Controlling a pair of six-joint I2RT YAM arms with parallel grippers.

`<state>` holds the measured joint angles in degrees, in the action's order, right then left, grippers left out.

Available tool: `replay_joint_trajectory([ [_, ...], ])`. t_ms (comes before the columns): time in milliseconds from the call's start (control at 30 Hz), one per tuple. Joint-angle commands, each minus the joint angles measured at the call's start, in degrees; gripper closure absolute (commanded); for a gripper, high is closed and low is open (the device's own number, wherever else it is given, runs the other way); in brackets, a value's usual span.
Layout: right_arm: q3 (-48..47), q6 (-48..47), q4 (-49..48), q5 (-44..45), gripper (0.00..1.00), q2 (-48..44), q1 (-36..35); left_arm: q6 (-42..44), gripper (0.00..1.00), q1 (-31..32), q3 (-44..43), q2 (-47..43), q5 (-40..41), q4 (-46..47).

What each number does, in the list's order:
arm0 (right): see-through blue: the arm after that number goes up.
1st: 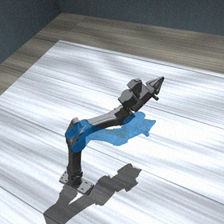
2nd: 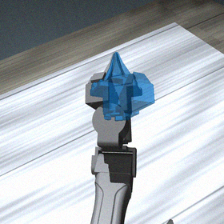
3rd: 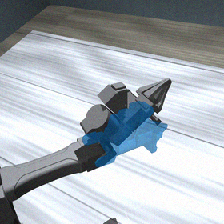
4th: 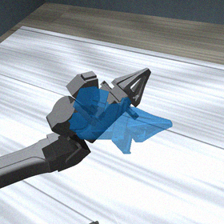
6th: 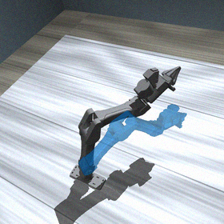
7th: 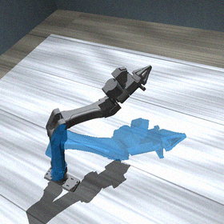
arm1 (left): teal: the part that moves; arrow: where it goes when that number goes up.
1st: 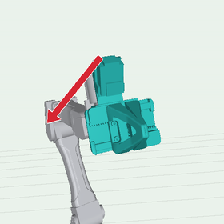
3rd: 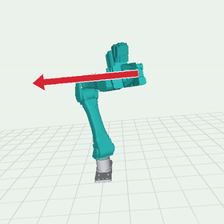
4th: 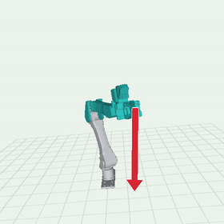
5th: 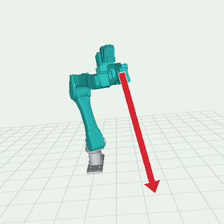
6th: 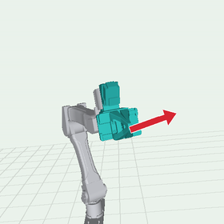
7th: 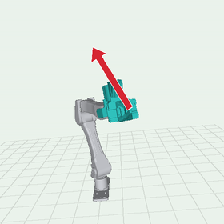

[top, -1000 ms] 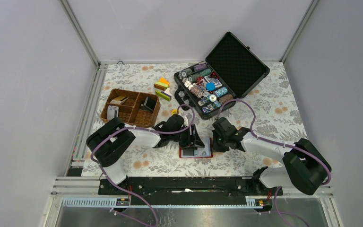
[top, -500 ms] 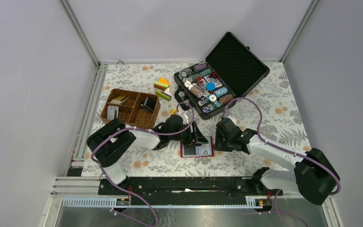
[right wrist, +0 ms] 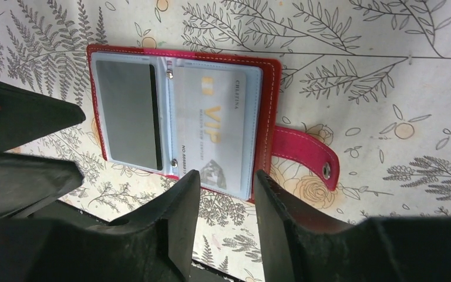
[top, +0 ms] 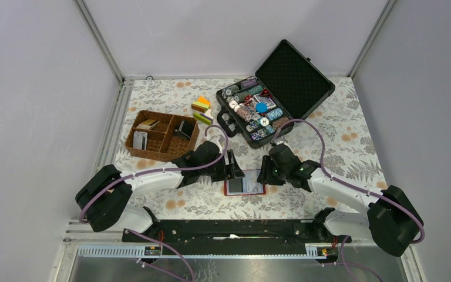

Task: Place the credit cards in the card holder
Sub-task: Turn over the card slot in the card holder.

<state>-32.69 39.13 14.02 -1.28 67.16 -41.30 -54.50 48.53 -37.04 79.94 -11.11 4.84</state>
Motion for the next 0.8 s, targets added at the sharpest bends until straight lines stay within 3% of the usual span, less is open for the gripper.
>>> replay_joint_trajectory([
  [0,0.85,-0.83,-3.28,-1.47,0.55,1.44,-0.02,2.95,0.28,-0.23,-0.52,-0.02,6.56,-10.41],
  [233,1.27,-0.89,-5.46,-2.61,0.6,4.26,-0.02,4.01,0.27,-0.19,-0.45,-0.97,9.85,-13.76],
  [500,2.05,-0.41,-5.44,-1.5,0.62,5.25,-0.09,3.1,0.39,-0.21,0.4,0.72,7.83,-11.37],
  [767,1.89,-0.31,-5.4,-1.92,0.65,5.71,-0.08,2.84,0.44,-0.24,0.88,1.62,6.55,-9.86],
])
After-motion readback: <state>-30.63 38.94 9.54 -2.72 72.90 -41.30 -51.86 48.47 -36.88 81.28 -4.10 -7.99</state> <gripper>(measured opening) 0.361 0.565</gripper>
